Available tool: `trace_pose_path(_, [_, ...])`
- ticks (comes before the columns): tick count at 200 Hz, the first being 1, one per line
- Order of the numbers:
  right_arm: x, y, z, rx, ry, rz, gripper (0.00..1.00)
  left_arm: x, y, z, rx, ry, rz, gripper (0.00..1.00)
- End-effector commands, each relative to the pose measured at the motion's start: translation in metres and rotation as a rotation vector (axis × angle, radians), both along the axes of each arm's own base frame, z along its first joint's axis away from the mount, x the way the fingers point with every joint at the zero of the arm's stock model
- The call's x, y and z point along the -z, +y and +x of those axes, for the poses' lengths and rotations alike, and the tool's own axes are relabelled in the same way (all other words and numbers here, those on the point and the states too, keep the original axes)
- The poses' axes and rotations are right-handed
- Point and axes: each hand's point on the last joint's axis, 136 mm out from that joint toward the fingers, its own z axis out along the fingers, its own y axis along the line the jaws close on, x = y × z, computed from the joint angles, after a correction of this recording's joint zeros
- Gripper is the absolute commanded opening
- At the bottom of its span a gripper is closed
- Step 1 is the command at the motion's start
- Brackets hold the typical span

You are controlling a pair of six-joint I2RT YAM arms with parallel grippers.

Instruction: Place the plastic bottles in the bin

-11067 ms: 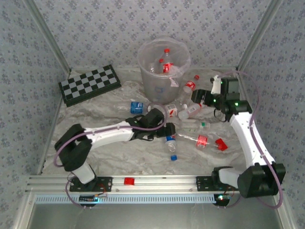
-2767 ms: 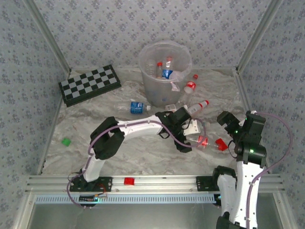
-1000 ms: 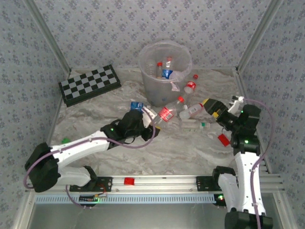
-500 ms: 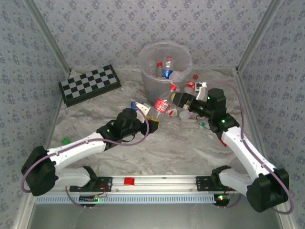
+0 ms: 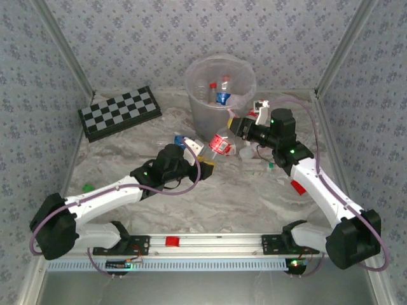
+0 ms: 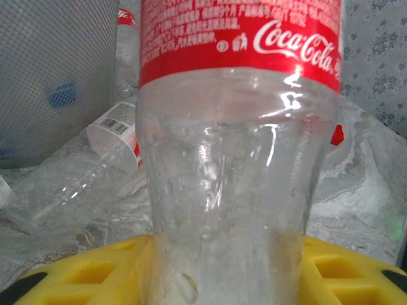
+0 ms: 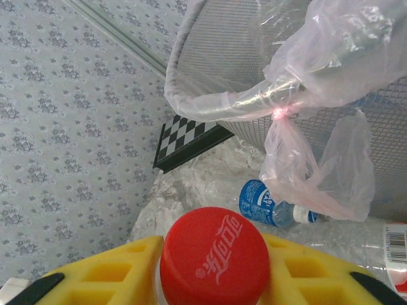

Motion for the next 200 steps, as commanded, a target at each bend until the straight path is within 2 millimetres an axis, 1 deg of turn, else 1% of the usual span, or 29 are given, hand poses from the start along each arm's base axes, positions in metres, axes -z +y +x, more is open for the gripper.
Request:
trace_pose_path(1, [-0.015,-0.002,-0.005,-0.004,-0.054,-0.049,0.34,-0.014,-0.006,0.004,0.020,-0.043,-0.020,0.28])
trace_pose_path(18, [-0.017,-0.004,-0.006,-0.001,-0.056,-0.087,0.30,-0.016,-0.004,0.007,0.000,-0.047,-0.011,0.30])
trace_pose_path(29, [-0.018,-0.006,-0.007,-0.001,-0.061,-0.108,0.27,-0.018,0.001,0.011,-0.030,-0.055,0.004,0.38])
trace_pose_path(40, [-0.022,-0.008,-0.008,0.004,-0.076,-0.121,0.26,-0.020,0.007,0.013,-0.056,-0.068,0.016,0.51])
trace_pose_path(53, [-0.028,-0.011,-0.009,0.016,-0.091,-0.132,0.23,-0.025,0.011,0.013,-0.064,-0.086,0.016,0.77])
trace_pose_path(61, [-0.034,-0.014,-0.009,0.026,-0.103,-0.135,0.22,-0.028,0.011,0.009,-0.046,-0.095,0.014,0.90])
trace_pose_path(67, [-0.038,-0.017,-0.009,0.031,-0.107,-0.141,0.22,-0.030,0.011,0.007,-0.030,-0.100,0.015,0.97])
trace_pose_path(71, [-0.042,-0.019,-0.009,0.036,-0.112,-0.145,0.20,-0.031,0.011,0.005,-0.020,-0.102,0.017,0.99])
trace_pose_path(84, [-0.055,-0.029,-0.008,0.060,-0.132,-0.151,0.19,-0.036,0.012,0.002,-0.007,-0.114,0.015,1.00])
trace_pose_path(91, [-0.066,-0.033,-0.007,0.063,-0.145,-0.134,0.18,-0.039,0.014,0.001,-0.009,-0.124,0.014,1.00])
trace_pose_path(95, [-0.068,-0.036,-0.007,0.063,-0.143,-0.123,0.18,-0.041,0.015,0.001,-0.010,-0.129,0.013,1.00])
trace_pose_path(96, [-0.076,-0.037,-0.007,0.062,-0.156,-0.114,0.18,-0.042,0.016,0.001,-0.011,-0.131,0.012,1.00])
trace_pose_path(99, [-0.086,-0.039,-0.007,0.062,-0.172,-0.097,0.18,-0.043,0.016,0.000,-0.012,-0.134,0.013,1.00])
trace_pose_path(120, [-0.130,-0.050,-0.013,0.034,-0.241,-0.035,0.16,-0.050,0.026,-0.002,-0.022,-0.172,0.026,1.00])
trace_pose_path(144, [-0.180,-0.068,-0.016,0.073,-0.351,-0.047,0.15,-0.054,0.045,-0.008,-0.039,-0.210,0.082,1.00])
trace_pose_path(158, [-0.210,-0.074,-0.015,0.097,-0.432,-0.065,0.14,-0.061,0.056,-0.011,-0.059,-0.215,0.095,1.00])
trace_pose_path(169, [-0.229,-0.080,-0.009,0.134,-0.487,-0.083,0.12,-0.064,0.064,-0.013,-0.085,-0.209,0.094,1.00])
trace_pose_path(184, [-0.256,-0.085,0.000,0.175,-0.568,-0.090,0.09,-0.064,0.076,-0.013,-0.138,-0.189,0.088,1.00])
trace_pose_path(200, [-0.274,-0.090,0.020,0.225,-0.618,-0.107,0.04,-0.057,0.087,-0.014,-0.193,-0.159,0.079,1.00])
